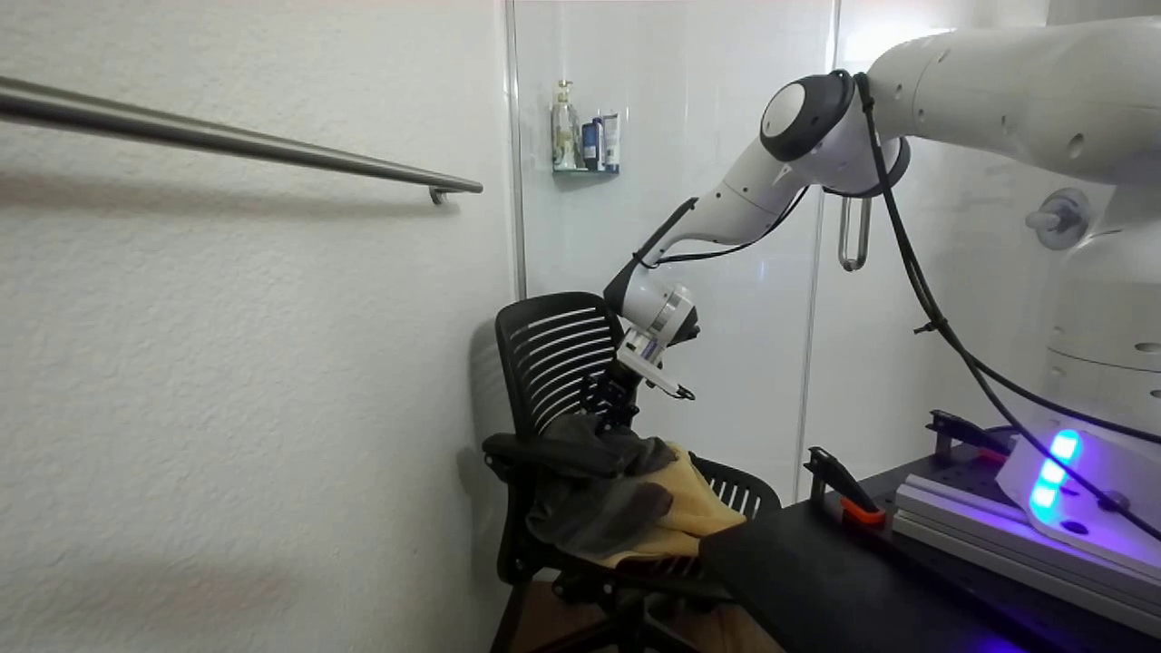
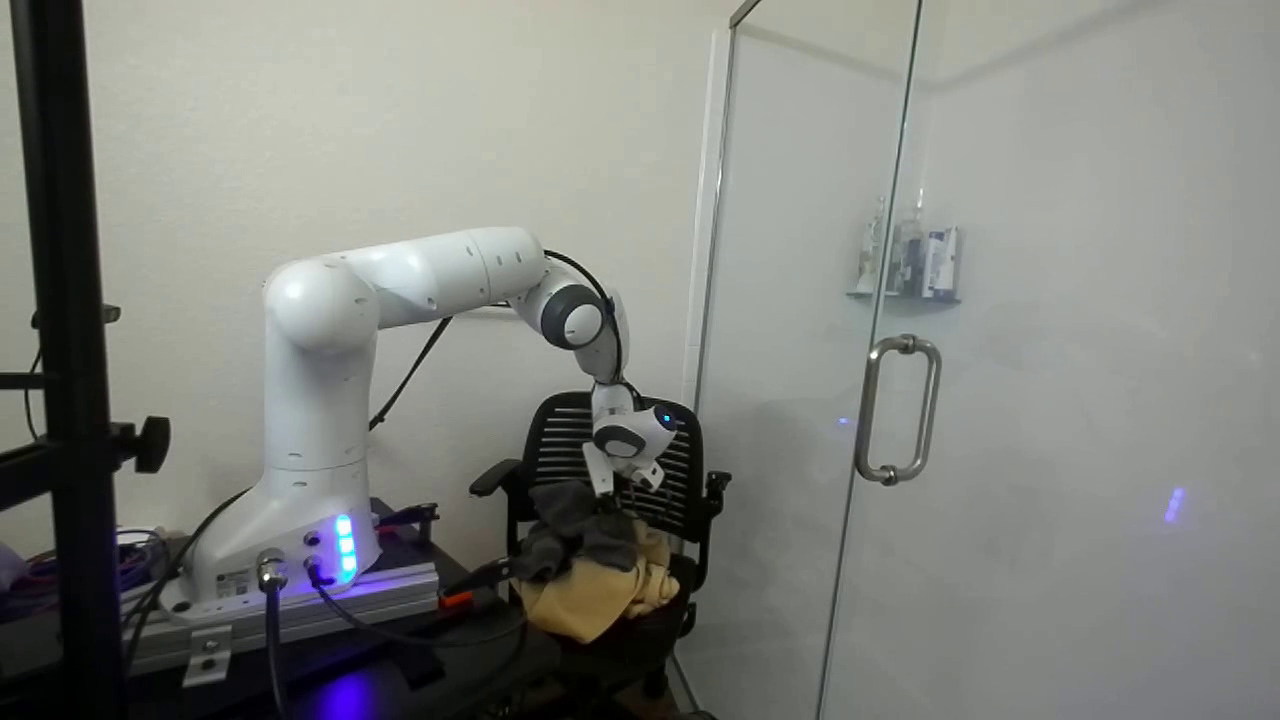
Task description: Pick up the towels and place them on the top rail
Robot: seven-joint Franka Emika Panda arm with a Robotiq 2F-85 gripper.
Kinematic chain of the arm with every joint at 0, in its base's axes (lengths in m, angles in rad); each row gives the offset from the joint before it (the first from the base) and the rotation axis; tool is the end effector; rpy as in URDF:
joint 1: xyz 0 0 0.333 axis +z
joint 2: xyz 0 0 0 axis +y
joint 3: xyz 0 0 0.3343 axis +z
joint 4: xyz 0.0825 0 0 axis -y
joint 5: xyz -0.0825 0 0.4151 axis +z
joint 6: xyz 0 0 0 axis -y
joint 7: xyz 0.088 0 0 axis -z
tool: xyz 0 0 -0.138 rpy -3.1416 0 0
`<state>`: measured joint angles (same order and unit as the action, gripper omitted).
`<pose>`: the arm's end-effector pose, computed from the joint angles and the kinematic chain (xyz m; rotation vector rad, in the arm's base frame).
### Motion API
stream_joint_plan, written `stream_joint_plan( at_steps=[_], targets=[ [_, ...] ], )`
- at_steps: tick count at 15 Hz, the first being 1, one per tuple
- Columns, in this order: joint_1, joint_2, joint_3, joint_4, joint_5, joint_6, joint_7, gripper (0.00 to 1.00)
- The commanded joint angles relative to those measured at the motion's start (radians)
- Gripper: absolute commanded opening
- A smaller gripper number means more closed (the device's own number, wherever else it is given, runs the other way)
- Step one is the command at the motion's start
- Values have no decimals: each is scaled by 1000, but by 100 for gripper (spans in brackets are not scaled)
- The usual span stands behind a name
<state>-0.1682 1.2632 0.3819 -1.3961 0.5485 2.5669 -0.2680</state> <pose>0.7007 0.1229 -0.0753 -2.4724 0.3146 0.0670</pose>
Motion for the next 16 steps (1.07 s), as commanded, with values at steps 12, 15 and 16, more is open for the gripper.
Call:
stream_joint_plan(
  at_steps=[12,15,16],
  targets=[
    [133,-234,-8,-1,-335,143,-27,1],
    [207,-343,-92,-16,-440,108,18,1],
    [230,-388,-123,-39,-473,104,37,1]
  ],
)
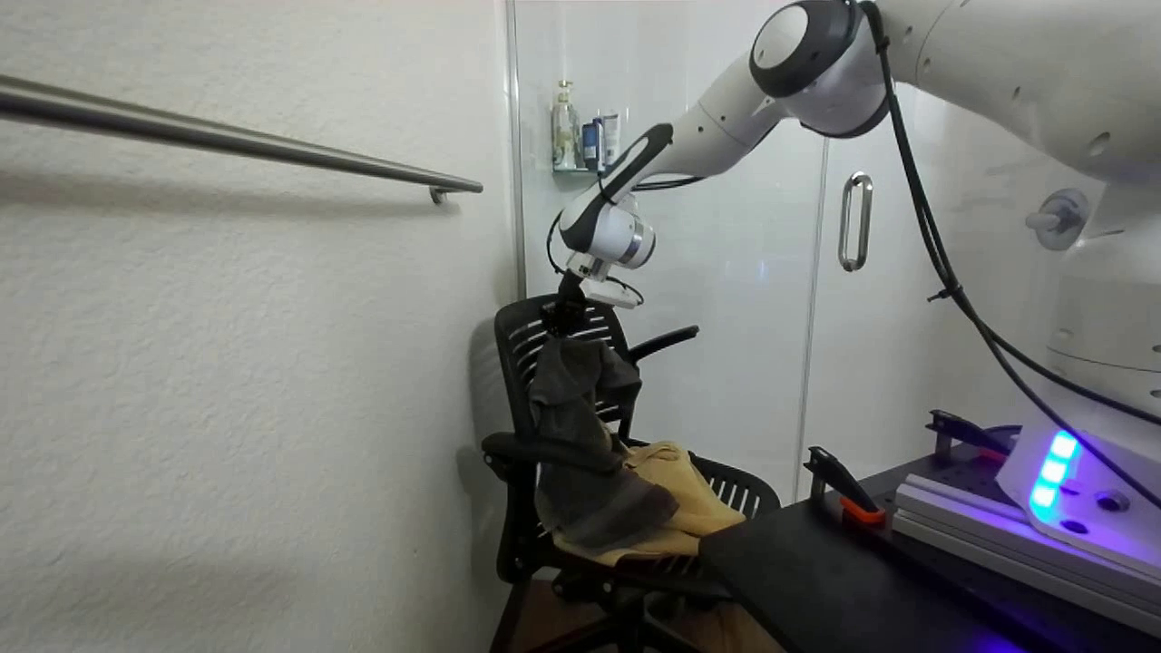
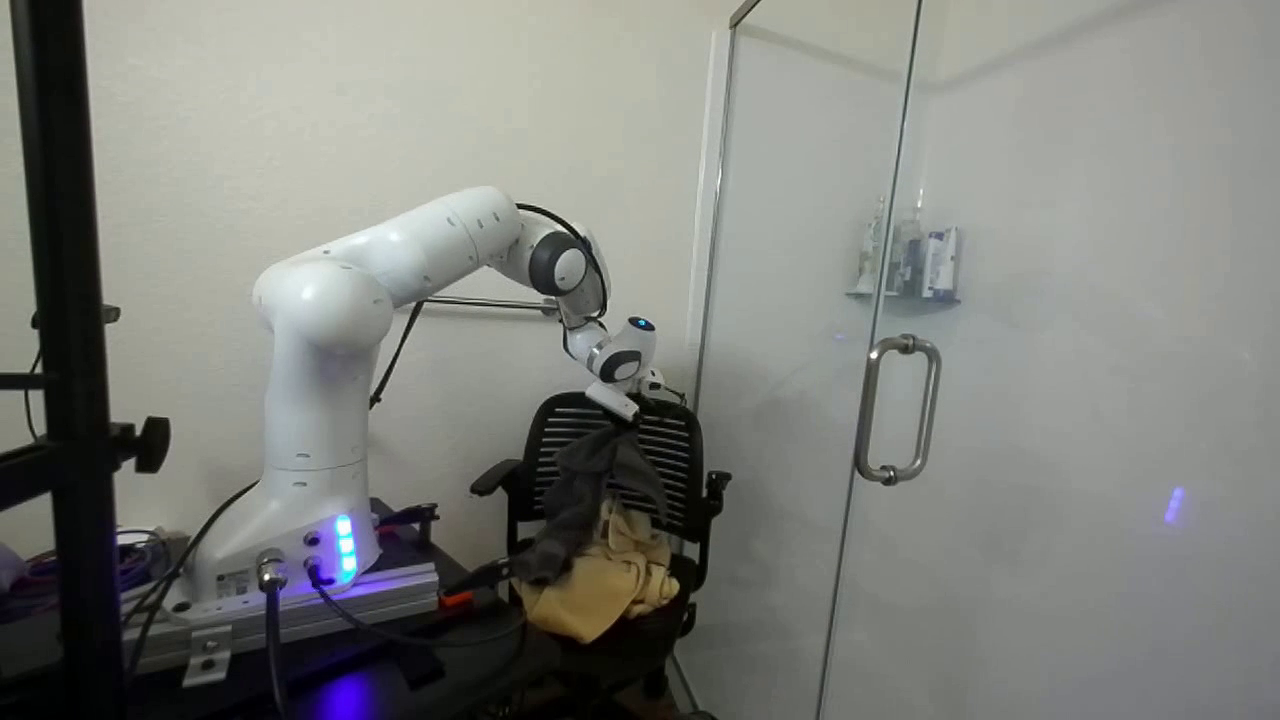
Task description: Pick up the towels and place them on the top rail
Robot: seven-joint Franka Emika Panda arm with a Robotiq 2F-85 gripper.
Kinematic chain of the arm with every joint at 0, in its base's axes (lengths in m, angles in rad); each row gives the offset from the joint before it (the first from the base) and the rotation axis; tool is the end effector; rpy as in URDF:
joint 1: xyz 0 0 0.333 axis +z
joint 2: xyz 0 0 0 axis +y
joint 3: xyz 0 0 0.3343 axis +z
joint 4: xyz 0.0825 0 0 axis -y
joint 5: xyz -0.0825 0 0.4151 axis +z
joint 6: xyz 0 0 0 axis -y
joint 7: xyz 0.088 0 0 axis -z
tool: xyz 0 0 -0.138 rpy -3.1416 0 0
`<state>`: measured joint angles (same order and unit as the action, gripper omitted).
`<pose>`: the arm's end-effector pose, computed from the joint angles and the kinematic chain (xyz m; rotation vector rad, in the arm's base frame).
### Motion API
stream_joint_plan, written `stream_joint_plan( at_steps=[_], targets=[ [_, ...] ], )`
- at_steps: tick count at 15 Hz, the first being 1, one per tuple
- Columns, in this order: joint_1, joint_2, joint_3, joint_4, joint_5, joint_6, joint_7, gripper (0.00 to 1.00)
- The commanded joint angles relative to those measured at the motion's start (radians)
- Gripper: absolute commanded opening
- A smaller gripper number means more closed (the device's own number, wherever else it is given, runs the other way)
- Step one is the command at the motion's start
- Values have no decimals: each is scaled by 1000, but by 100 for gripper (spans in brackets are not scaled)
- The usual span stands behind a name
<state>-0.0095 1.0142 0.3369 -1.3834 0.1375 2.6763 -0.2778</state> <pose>0.7753 0.1993 0.1110 -2.7341 -0.4036 -0.4293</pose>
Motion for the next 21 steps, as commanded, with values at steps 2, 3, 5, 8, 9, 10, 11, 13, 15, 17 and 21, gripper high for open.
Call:
stream_joint_plan(
  at_steps=[2,3,5,8,9,10,11,13,15,17,21],
  targets=[
    [121,-215,-138,-61,-129,-18,84,1],
    [157,-246,-176,-48,-166,-30,114,1],
    [218,-315,-242,-29,-247,-49,157,1],
    [321,-392,-348,50,-398,-132,244,1],
    [352,-411,-379,91,-454,-172,272,1],
    [382,-423,-406,130,-510,-206,304,1],
    [407,-432,-427,175,-566,-244,330,1],
    [450,-438,-456,267,-679,-313,368,1],
    [496,-424,-503,347,-777,-359,399,1],
    [530,-398,-551,391,-881,-370,458,1],
    [537,-413,-557,347,-911,-351,496,6]
  ],
)
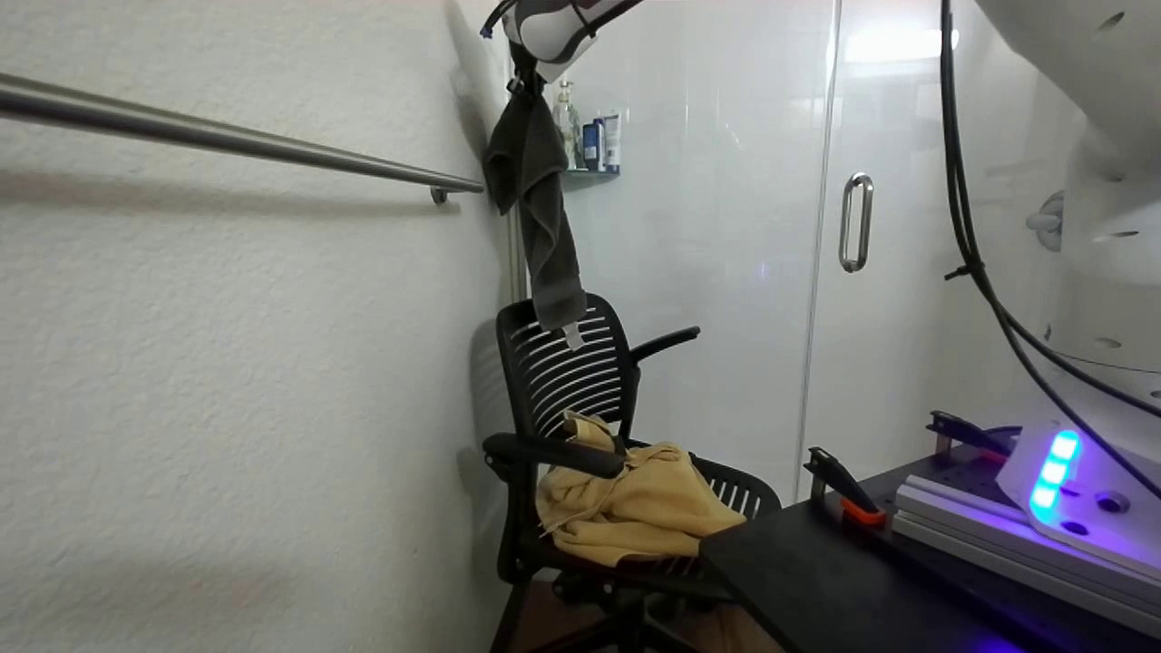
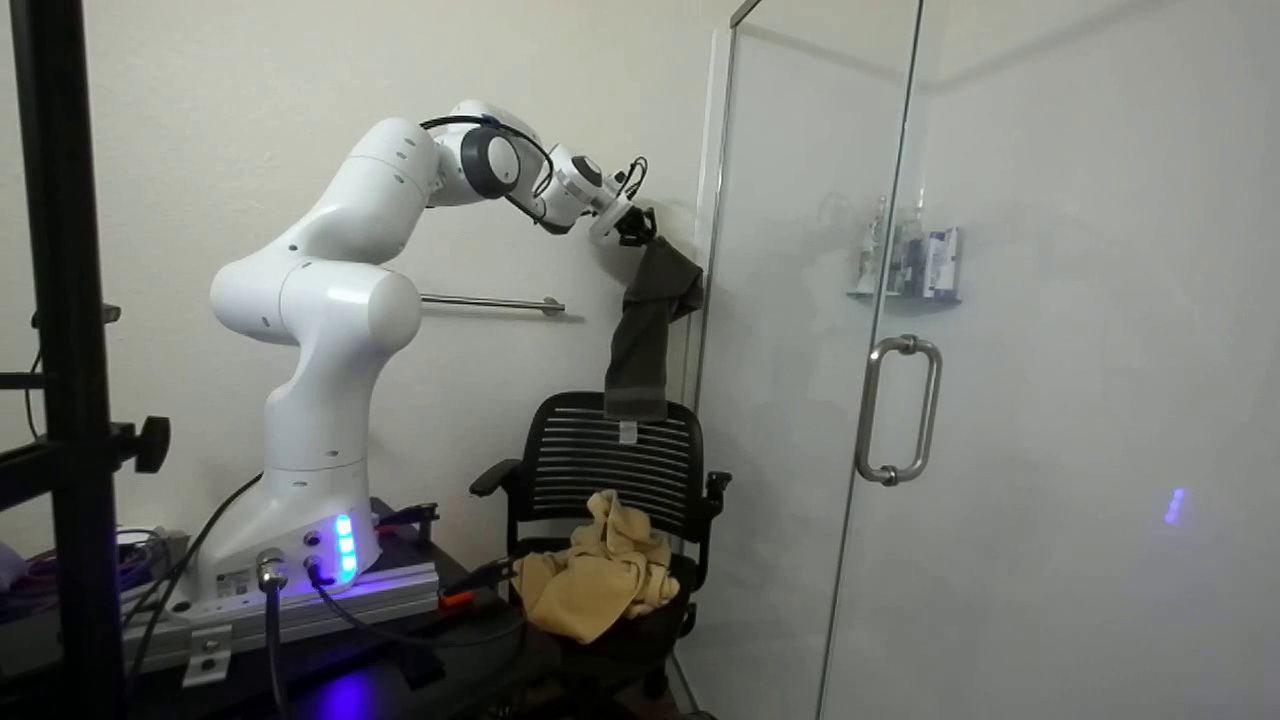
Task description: Pick up the towels and place them on the top rail
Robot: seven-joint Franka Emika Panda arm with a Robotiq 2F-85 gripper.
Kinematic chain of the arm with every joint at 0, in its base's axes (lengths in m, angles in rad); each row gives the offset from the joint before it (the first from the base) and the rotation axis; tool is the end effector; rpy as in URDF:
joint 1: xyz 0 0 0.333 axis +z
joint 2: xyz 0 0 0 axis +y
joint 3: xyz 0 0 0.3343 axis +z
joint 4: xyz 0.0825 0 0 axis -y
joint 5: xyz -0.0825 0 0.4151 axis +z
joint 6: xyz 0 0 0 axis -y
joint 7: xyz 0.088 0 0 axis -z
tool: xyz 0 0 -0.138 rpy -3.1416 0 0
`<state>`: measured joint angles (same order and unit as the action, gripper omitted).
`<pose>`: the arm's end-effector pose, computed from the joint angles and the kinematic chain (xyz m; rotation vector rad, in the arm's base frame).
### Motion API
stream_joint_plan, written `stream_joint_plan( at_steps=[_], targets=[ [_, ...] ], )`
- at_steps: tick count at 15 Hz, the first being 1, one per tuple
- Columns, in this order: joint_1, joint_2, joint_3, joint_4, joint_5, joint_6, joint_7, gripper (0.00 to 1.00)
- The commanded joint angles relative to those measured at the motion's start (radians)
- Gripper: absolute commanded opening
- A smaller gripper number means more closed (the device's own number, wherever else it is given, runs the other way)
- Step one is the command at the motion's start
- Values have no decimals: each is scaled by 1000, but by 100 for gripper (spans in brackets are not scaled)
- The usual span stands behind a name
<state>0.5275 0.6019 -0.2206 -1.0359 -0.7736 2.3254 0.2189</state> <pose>0.7805 0.2839 0.5880 2.2170 0.5869 1.0795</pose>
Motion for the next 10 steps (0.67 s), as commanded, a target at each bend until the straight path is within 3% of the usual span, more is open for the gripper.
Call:
stream_joint_plan(
  at_steps=[1,3,6,10],
  targets=[
    [2,10,-5,7,-4,0,4,1],
    [3,23,-27,-27,-40,57,52,1],
    [32,-33,-112,-124,-182,190,319,1],
    [68,-9,-285,-132,-354,348,657,1]
  ],
)
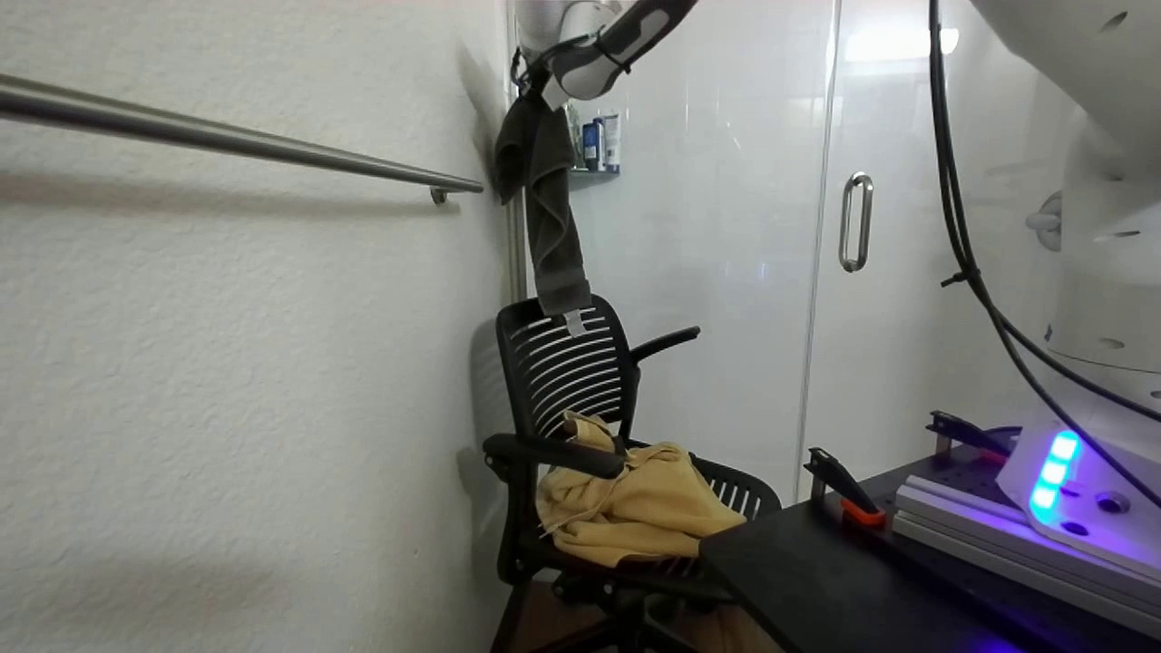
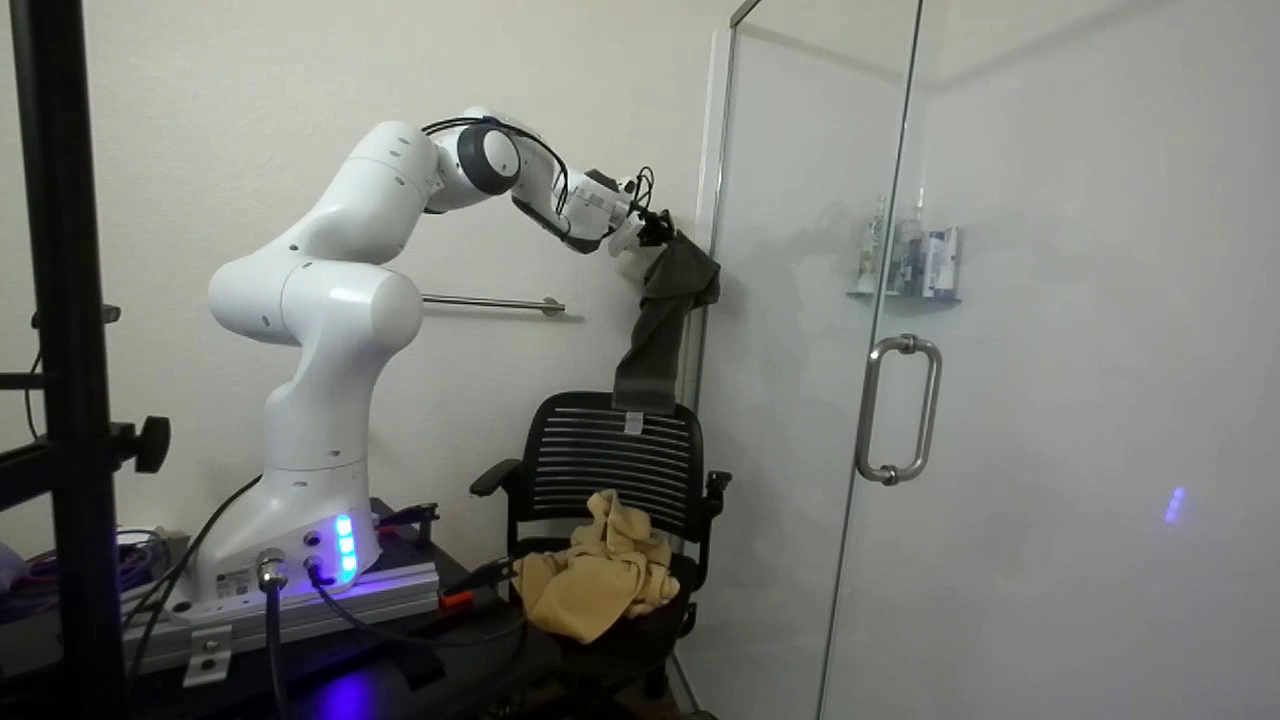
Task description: Pick up the towels and place them on the top rail
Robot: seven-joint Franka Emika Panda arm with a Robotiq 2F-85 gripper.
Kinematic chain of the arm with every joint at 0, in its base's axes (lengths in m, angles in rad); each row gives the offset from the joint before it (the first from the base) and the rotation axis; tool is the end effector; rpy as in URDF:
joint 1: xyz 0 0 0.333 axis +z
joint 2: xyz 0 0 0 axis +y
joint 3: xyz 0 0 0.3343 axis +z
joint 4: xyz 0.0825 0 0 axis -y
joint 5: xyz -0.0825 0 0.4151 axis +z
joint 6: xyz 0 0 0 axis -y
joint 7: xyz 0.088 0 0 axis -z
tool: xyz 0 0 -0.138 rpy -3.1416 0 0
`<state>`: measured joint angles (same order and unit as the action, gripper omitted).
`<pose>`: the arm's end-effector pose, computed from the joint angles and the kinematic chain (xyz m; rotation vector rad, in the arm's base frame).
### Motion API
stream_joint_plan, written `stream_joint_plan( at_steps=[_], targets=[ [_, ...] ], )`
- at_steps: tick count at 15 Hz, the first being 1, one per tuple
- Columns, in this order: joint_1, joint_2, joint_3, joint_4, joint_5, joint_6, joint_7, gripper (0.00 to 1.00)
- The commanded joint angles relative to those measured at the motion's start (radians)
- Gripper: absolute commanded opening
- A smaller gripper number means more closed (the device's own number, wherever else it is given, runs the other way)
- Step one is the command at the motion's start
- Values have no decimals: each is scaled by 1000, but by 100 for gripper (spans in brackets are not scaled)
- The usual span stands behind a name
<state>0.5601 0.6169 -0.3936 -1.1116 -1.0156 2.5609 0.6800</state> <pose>0.8016 0.2448 0.5728 2.0940 0.3303 1.3878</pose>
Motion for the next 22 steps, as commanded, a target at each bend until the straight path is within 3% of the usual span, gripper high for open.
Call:
stream_joint_plan(
  at_steps=[1,5,10,14,20,22],
  targets=[
    [44,-25,-147,-67,-158,140,278,1],
    [83,-6,-270,-72,-356,270,614,1],
    [74,96,-326,41,-596,425,1027,1],
    [81,143,-333,81,-767,419,1328,1],
    [70,116,-354,208,-990,390,1552,1],
    [64,121,-353,239,-1066,392,1684,1]
  ],
)
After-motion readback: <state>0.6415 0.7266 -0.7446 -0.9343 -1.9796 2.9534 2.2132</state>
